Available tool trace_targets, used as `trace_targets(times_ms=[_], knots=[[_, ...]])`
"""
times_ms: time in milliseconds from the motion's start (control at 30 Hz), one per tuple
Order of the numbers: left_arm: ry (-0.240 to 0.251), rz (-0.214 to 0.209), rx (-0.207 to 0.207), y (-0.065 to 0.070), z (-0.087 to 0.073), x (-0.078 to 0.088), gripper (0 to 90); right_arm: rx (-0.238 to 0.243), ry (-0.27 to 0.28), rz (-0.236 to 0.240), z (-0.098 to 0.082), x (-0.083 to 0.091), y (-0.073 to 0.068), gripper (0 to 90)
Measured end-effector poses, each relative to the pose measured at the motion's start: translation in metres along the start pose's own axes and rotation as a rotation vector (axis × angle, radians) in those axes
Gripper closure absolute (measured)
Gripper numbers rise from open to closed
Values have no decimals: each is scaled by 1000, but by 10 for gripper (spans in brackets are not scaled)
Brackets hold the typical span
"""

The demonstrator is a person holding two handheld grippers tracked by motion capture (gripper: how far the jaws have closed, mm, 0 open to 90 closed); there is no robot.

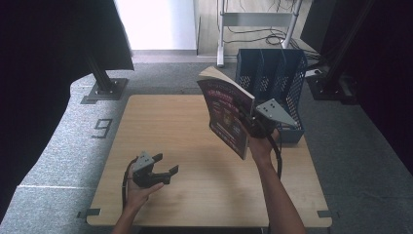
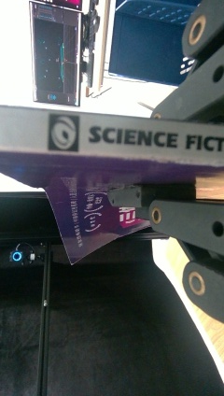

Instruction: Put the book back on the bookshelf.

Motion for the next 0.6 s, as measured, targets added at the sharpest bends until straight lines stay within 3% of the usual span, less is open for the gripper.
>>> trace_targets(times_ms=[600], knots=[[3,-2,3,0,1,1,155,3,11,-32,9,3,12,816]])
Point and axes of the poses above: each handheld gripper's, and its own axes: x roughly backward along the jaws, z roughly out of its top, y roughly to its right, the point moved 7 cm from there along -x, roughly forward along the jaws, and after that the axes turned 7 degrees about y, right-handed, at the moved point
